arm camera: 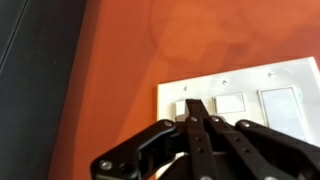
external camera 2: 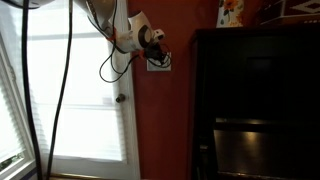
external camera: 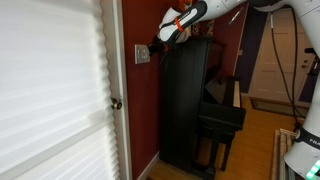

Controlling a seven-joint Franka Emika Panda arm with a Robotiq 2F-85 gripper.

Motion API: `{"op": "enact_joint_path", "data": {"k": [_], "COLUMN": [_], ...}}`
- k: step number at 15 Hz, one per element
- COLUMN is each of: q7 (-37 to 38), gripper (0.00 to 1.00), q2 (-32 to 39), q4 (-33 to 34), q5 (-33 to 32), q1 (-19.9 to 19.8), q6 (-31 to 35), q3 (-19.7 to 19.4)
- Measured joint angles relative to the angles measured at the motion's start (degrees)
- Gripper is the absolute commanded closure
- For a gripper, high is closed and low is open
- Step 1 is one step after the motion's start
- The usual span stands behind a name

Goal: Flip the right light switch on the wall

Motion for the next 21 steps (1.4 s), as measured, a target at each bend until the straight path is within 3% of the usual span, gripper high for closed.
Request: {"op": "enact_joint_path", "data": {"k": [14, 18, 19, 21], "q7": [-6.6, -3.3, -2.2, -1.0], "gripper": [1.00, 1.00, 0.74, 0.68], "q2": [6.9, 6.4, 5.5, 2.3], "q4": [8.3, 8.6, 8.5, 7.4], "q5": [-0.1, -0.8, -1.2, -1.3], "q1": [0.1, 2.0, 2.8, 4.4], "q6": [-1.1, -12.6, -16.7, -25.9], "q3": [-0.9, -3.1, -3.5, -3.7]}}
